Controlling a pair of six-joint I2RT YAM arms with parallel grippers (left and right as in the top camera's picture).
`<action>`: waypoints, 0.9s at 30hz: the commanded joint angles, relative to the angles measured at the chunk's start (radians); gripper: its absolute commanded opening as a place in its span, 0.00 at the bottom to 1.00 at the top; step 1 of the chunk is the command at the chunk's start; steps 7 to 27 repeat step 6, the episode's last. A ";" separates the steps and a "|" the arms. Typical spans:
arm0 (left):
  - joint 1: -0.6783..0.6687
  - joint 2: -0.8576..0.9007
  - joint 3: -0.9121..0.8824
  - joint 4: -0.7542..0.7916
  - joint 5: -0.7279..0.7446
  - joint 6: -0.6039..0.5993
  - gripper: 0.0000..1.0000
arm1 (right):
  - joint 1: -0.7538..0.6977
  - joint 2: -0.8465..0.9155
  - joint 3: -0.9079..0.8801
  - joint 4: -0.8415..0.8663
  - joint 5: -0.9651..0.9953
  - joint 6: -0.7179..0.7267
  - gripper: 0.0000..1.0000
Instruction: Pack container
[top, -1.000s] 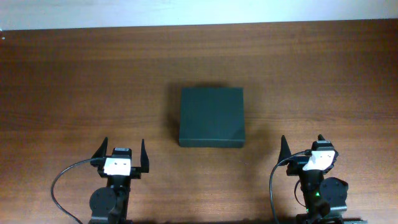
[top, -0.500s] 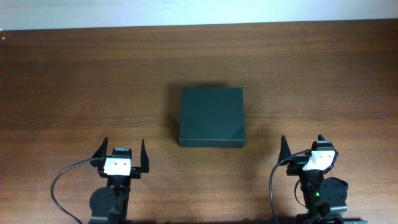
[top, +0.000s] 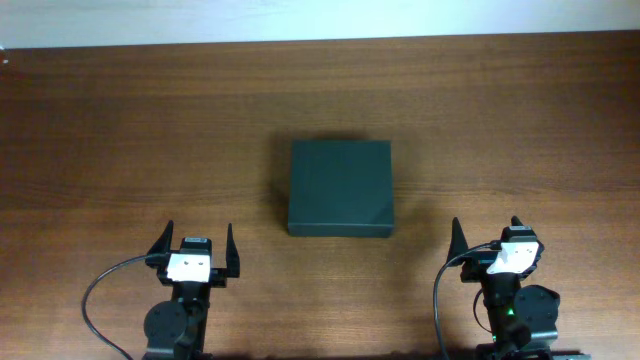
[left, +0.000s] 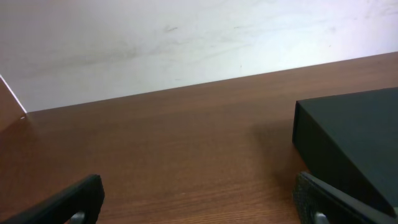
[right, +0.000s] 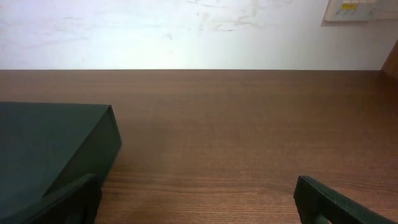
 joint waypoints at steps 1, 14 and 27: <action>0.006 -0.010 -0.009 0.007 0.014 0.020 0.99 | -0.003 -0.010 -0.003 -0.011 0.012 -0.005 0.99; 0.006 -0.010 -0.009 0.007 0.014 0.020 0.99 | -0.003 -0.010 -0.003 -0.011 0.012 -0.005 0.99; 0.006 -0.010 -0.009 0.007 0.014 0.020 0.99 | -0.003 -0.010 -0.003 -0.011 0.012 -0.005 0.99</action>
